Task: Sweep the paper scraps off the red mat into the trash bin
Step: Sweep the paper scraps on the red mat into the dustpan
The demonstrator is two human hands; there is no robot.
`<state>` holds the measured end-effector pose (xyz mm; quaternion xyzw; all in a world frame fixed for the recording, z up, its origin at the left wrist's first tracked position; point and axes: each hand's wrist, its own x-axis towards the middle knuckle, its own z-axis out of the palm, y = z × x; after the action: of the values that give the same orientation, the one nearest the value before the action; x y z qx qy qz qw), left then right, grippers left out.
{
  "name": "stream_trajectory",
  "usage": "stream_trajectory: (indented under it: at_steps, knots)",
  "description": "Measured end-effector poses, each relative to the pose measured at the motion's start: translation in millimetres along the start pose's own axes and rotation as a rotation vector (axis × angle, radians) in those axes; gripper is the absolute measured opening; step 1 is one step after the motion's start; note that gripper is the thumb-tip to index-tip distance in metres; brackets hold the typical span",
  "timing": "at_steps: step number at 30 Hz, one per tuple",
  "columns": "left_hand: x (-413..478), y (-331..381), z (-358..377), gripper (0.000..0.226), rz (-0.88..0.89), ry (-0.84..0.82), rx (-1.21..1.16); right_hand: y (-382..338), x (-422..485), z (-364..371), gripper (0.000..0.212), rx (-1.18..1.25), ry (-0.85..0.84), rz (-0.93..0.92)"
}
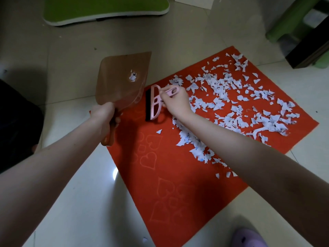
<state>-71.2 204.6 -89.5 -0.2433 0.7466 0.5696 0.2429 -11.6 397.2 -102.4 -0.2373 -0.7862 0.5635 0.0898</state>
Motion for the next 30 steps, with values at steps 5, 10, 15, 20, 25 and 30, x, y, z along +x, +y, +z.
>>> stream_trajectory:
  at_steps: [5, 10, 15, 20, 25, 30]
  knots:
    - [-3, -2, -1, 0.017, 0.011, -0.01, 0.002, 8, 9, -17, 0.019, -0.024, 0.04, 0.112]
    - [-1, -3, -2, 0.016, -0.002, -0.023, 0.024, 11, -9, -64, 0.012, -0.116, 0.164, 0.007]
    - [-1, -3, 5, 0.016, -0.011, -0.016, 0.041, -1, -40, -60, 0.011, -0.026, -0.006, -0.029]
    - [-4, 0, 9, 0.016, -0.018, -0.024, 0.025, 9, -55, -29, 0.011, -0.145, -0.262, -0.069]
    - [-8, -1, 9, 0.019, 0.008, -0.023, 0.034, 9, -50, -58, 0.012, -0.33, -0.121, -0.105]
    - [-14, 0, 14, 0.019, 0.005, -0.012, 0.061, -1, -55, -80, 0.013, -0.258, -0.099, -0.171]
